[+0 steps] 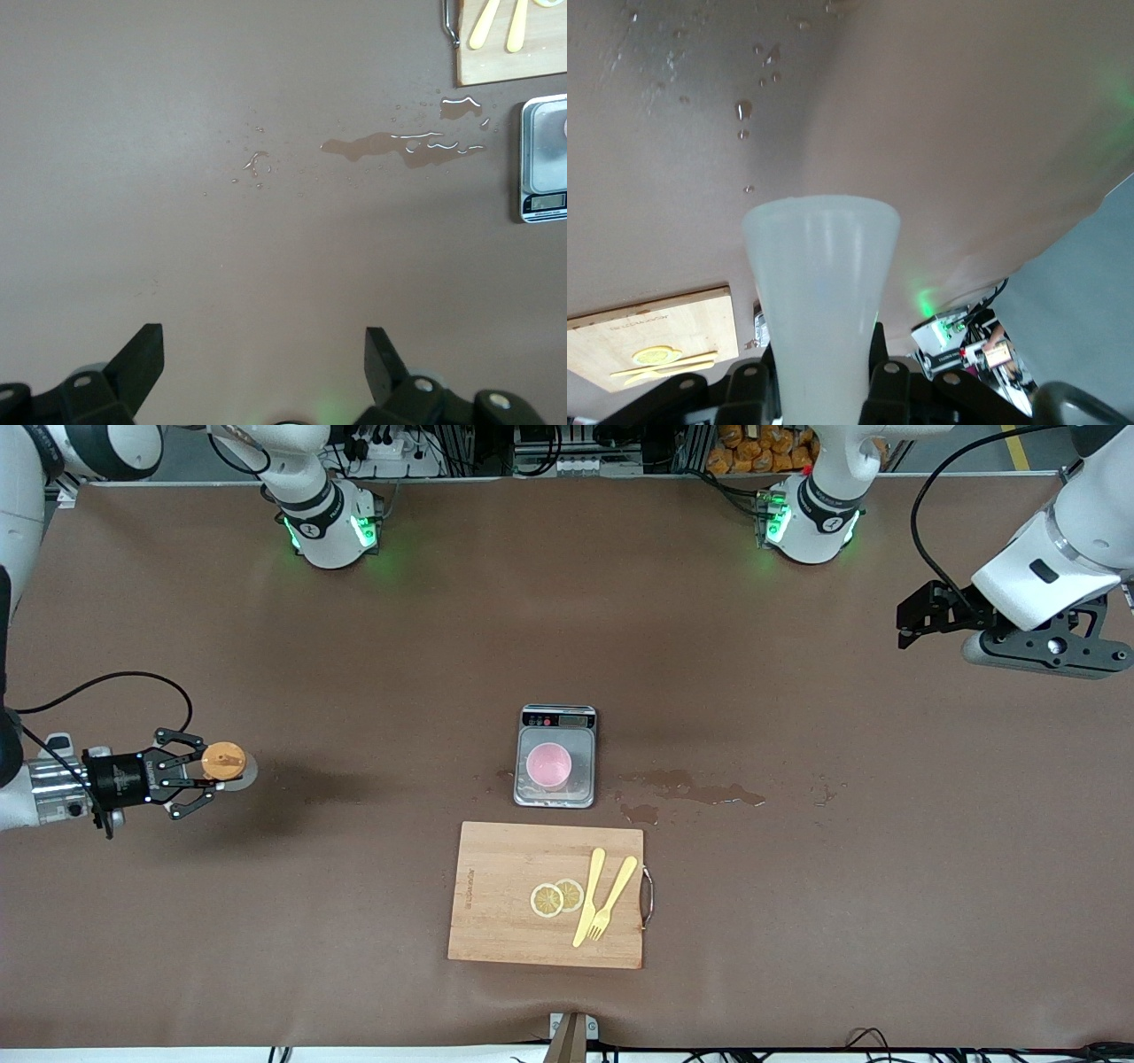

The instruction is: Add sauce to pink cup with both arms

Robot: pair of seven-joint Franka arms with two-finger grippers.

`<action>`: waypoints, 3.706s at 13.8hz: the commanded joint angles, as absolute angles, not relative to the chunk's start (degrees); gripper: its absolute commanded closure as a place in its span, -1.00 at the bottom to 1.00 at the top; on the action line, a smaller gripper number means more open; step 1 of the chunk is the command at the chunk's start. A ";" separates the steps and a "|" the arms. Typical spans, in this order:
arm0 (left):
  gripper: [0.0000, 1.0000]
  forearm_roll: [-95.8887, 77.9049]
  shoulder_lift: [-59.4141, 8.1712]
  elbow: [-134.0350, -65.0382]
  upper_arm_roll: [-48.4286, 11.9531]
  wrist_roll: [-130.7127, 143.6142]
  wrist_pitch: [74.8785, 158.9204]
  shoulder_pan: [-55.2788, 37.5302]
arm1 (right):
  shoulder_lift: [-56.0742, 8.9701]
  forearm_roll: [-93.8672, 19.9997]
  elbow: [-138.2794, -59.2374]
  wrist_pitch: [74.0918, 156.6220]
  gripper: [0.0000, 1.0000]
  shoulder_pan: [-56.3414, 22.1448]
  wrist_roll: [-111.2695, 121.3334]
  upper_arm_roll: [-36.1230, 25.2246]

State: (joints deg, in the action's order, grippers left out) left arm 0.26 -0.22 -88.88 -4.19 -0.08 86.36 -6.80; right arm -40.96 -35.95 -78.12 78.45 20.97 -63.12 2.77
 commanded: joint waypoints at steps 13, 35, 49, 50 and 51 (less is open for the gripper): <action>-1.00 1.32 -0.09 -86.04 -3.87 5.45 84.20 -6.15 | -54.66 -43.07 -79.19 76.64 0.40 33.48 -38.94 3.78; -1.00 1.32 -0.44 -86.84 -4.31 5.10 84.20 -6.59 | -53.35 -37.27 -68.40 68.49 -1.00 34.10 -41.12 3.25; -1.00 1.32 -0.88 -87.10 -4.31 5.10 84.20 -6.15 | -32.18 -30.32 -60.47 55.72 -1.00 22.08 -43.77 4.05; -1.00 1.32 -0.88 -87.10 -4.31 5.10 84.20 -6.15 | -31.30 -30.06 -60.47 55.81 -1.00 19.80 -43.77 3.96; -1.00 1.32 -0.88 -87.10 -4.31 5.10 84.20 -6.15 | -30.25 -28.06 -60.47 55.90 -1.00 17.34 -43.86 3.96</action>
State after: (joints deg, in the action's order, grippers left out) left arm 0.47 -0.84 -87.47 -4.03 4.86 84.88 -6.43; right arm -32.31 -30.95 -58.98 55.60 21.24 -43.85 4.36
